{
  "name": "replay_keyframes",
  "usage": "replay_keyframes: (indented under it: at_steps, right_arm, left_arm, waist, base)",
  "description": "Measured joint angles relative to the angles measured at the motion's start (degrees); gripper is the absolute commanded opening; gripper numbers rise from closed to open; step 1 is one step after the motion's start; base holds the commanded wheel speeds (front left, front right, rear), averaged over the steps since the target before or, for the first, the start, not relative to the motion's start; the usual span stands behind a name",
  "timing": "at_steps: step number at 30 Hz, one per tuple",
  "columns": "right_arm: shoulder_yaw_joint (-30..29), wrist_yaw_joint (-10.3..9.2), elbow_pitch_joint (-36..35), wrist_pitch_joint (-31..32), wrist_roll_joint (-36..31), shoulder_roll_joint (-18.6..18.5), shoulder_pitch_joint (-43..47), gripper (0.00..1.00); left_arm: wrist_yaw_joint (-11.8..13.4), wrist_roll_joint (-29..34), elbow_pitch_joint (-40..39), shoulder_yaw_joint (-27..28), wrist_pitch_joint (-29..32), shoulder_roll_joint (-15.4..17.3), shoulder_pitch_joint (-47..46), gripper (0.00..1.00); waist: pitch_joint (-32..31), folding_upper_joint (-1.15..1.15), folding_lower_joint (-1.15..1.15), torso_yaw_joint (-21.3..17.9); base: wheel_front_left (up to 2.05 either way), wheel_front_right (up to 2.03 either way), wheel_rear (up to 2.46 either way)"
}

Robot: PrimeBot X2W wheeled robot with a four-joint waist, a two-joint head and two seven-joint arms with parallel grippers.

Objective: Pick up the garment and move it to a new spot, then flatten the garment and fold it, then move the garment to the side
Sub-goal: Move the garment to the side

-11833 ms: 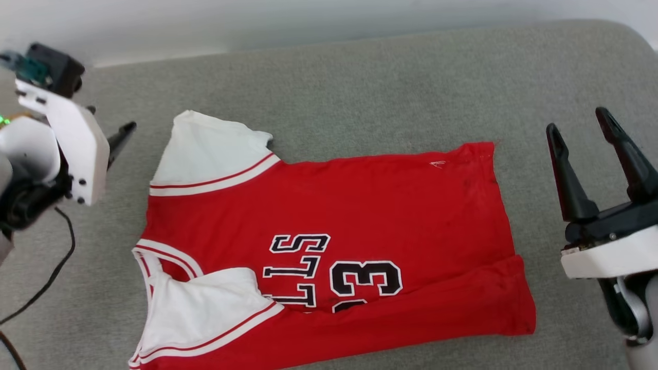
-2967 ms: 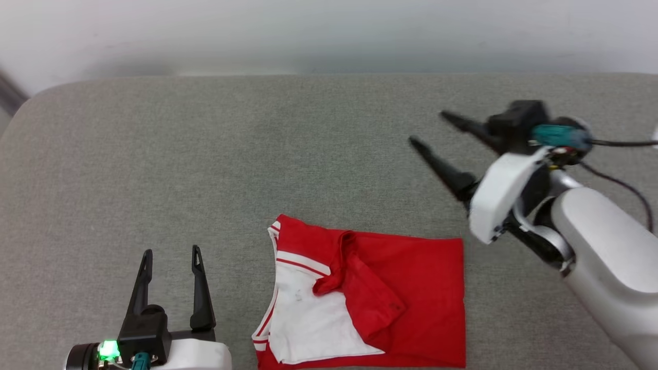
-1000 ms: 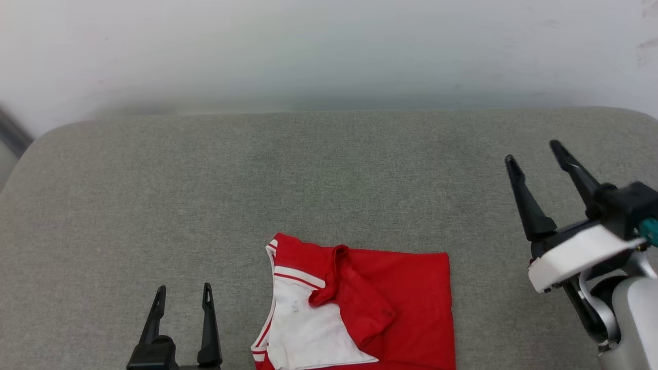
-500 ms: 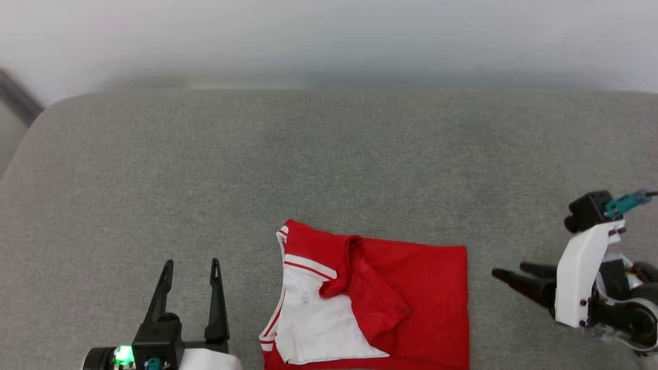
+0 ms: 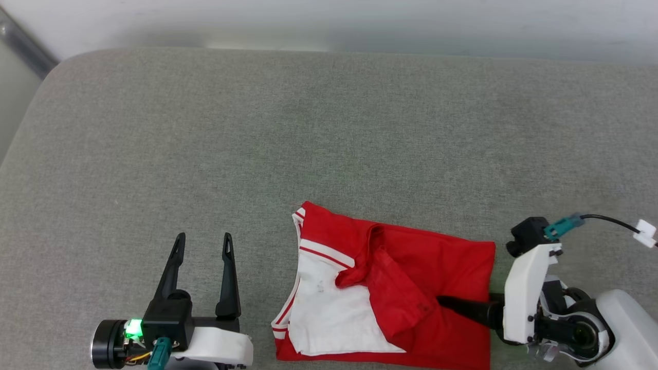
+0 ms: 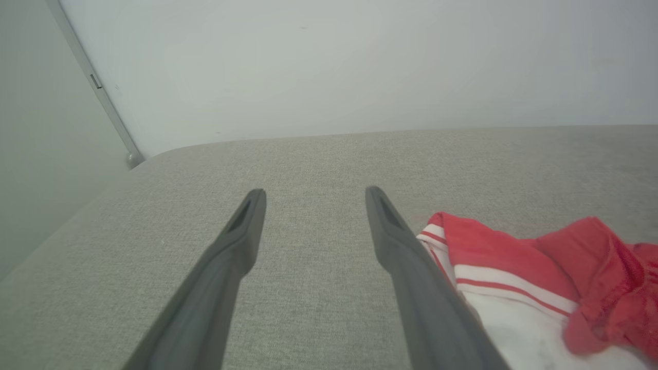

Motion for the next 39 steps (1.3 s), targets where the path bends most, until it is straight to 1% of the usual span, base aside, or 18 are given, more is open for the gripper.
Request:
replay_keyframes:
  at_steps: [4,5,6,12,17,20,23,26,30,35,39]
  right_arm:
    - [2.69,0.08,0.73,-1.00,-1.13,-0.15,-0.88,1.00]
    - [3.28,0.10,0.89,-1.56,-1.57,-0.31,-1.21,0.31]
    - [3.91,0.10,1.01,-2.35,-2.07,-0.45,-1.38,0.00]
    - [7.32,0.00,1.19,-5.42,-1.76,-1.37,-2.44,0.00]
    - [11.13,-0.05,-1.38,-8.05,-1.57,-2.85,-3.52,0.00]
    - [13.28,-0.05,-4.23,-9.54,-2.07,-4.60,-6.43,0.00]
    - [15.91,-0.05,-7.79,-10.29,-3.19,-6.95,-9.01,0.00]
    - [17.88,-0.05,-11.73,-10.42,-3.61,-9.84,-11.52,0.00]
    - [19.62,-0.05,-16.37,-9.91,-4.98,-14.75,-14.62,0.00]
    - [20.42,-0.05,-19.70,-8.71,-6.30,-19.94,-17.12,0.00]
    - [20.40,-0.04,-19.73,-8.31,-7.70,-23.39,-19.11,0.00]
  left_arm:
    - [0.07,-0.15,0.07,-0.29,0.00,0.00,-0.53,1.00]
    - [0.13,-0.18,0.07,-0.33,0.00,0.00,-0.60,1.00]
    - [0.23,-0.20,0.09,-0.43,0.00,0.00,-0.60,1.00]
    - [0.56,-0.49,0.41,-0.60,0.00,0.00,-0.62,1.00]
    - [0.90,-0.48,0.60,-0.52,0.00,-0.01,0.40,1.00]
    - [1.63,-0.59,0.23,0.62,0.00,-0.01,1.70,1.00]
    - [2.42,-0.97,-0.05,2.38,0.00,-0.01,2.59,1.00]
    - [2.54,-1.00,-0.65,3.75,0.00,0.00,3.59,1.00]
    - [2.56,-1.02,-1.49,5.02,0.00,-0.02,4.60,1.00]
    - [2.58,-1.18,-2.24,6.12,0.00,-0.02,5.07,1.00]
    - [1.97,-0.99,-2.67,6.24,0.00,-0.03,4.13,1.00]
  waist:
    - [0.74,0.00,0.00,0.66]
    - [0.85,0.00,0.00,0.77]
    - [0.93,0.00,0.00,0.86]
    - [0.46,0.00,0.00,1.09]
    - [-1.38,0.00,0.01,0.94]
    - [-2.45,0.00,0.01,-0.11]
    - [-3.43,0.00,0.01,-1.85]
    - [-4.14,0.00,0.01,-4.14]
    - [-4.59,0.00,0.01,-7.81]
    - [-4.17,0.00,0.01,-12.86]
    - [-2.61,0.00,0.01,-16.69]
  base:
    - [0.00,0.00,0.00]
    - [0.00,0.00,0.00]
    - [0.00,0.00,0.00]
    - [0.00,0.00,0.00]
    - [0.00,0.00,0.00]
    - [0.00,0.00,0.00]
    - [0.00,0.00,0.00]
    - [0.00,0.00,0.00]
    - [0.00,0.00,0.00]
    - [0.00,0.00,0.00]
    - [0.00,0.00,0.00]
